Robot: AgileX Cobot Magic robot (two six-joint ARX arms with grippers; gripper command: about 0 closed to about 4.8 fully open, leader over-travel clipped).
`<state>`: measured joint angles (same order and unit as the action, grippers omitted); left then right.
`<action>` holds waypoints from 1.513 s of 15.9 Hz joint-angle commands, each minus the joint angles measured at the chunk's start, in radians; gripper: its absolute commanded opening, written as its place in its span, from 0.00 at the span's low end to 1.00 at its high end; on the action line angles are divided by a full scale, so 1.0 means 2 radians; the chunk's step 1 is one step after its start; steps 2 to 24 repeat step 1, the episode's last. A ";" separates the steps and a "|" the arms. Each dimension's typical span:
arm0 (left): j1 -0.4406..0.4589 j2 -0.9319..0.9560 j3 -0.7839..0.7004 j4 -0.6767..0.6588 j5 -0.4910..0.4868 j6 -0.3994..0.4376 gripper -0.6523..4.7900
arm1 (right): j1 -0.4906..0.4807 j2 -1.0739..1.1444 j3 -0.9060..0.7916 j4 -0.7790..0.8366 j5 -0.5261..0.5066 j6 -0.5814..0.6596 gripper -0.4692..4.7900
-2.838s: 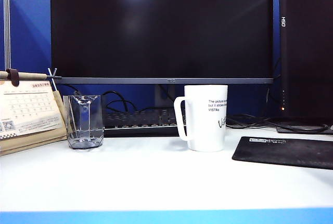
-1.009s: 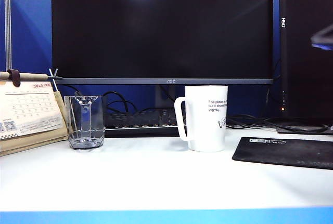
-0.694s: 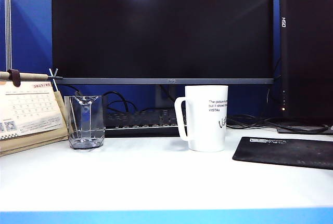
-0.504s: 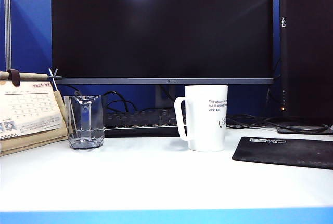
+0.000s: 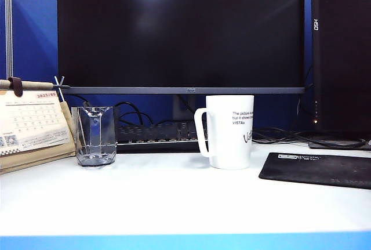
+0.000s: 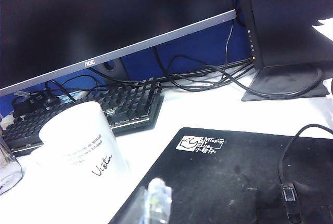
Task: Swap the positions of the transparent plastic cup and the white ceramic cup.
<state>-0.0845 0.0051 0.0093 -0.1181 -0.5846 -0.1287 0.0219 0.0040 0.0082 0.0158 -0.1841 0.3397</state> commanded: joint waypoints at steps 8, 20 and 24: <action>0.001 0.000 0.000 -0.001 0.002 -0.001 0.13 | 0.000 -0.001 -0.003 0.005 0.000 0.000 0.09; 0.001 0.000 0.000 -0.001 0.002 -0.001 0.13 | 0.000 -0.001 -0.003 0.005 0.000 0.000 0.09; 0.001 0.000 0.000 -0.001 0.002 -0.001 0.13 | 0.000 -0.001 -0.003 0.005 0.000 0.000 0.09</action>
